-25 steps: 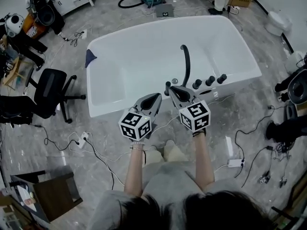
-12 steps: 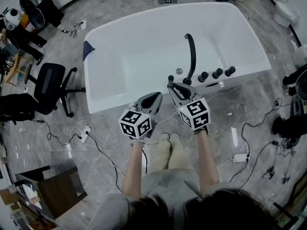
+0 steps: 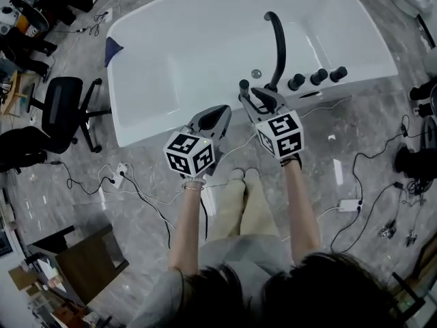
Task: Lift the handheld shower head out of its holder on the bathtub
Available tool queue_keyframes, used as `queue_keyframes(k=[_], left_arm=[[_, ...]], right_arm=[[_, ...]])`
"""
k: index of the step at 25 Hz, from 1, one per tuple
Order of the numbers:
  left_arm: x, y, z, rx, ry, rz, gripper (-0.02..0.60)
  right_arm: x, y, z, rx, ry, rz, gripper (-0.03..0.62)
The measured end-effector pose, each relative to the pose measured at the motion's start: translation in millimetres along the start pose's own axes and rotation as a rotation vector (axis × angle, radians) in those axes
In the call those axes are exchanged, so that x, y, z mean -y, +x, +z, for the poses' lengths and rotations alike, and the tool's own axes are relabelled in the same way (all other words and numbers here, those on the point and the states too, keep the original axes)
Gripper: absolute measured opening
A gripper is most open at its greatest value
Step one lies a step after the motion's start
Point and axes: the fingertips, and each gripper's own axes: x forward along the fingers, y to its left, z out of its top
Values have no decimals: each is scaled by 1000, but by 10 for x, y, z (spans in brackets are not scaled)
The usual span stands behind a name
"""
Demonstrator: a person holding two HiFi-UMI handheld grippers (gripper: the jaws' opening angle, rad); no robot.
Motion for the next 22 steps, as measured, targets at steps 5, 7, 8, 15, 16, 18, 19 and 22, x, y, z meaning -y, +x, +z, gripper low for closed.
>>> queue_keyframes(k=[5, 7, 8, 15, 16, 18, 19, 22], left_arm=[[-111, 91, -83, -16, 19, -14, 5], [-143, 122, -127, -20, 25, -19, 5], [-151, 139, -163, -24, 28, -21, 5], [-312, 225, -446, -55, 36, -19, 5], [-334, 237, -487, -59, 34, -19, 5], [-372, 273, -573, -65, 29, -20, 5], [-389, 293, -613, -67, 27, -19, 5], [-452, 340, -718, -68, 16, -15, 5]], right_arm=[[68, 178, -177, -19, 10, -2, 127], [93, 258, -274, -27, 11, 1, 138], [106, 291, -330, -30, 12, 1, 146], [198, 528, -566, -28, 13, -14, 167], [209, 558, -597, -29, 15, -16, 170], [226, 618, -676, -36, 16, -15, 170], [231, 648, -716, -40, 15, -13, 170], [242, 743, -817, -48, 6, -12, 170]])
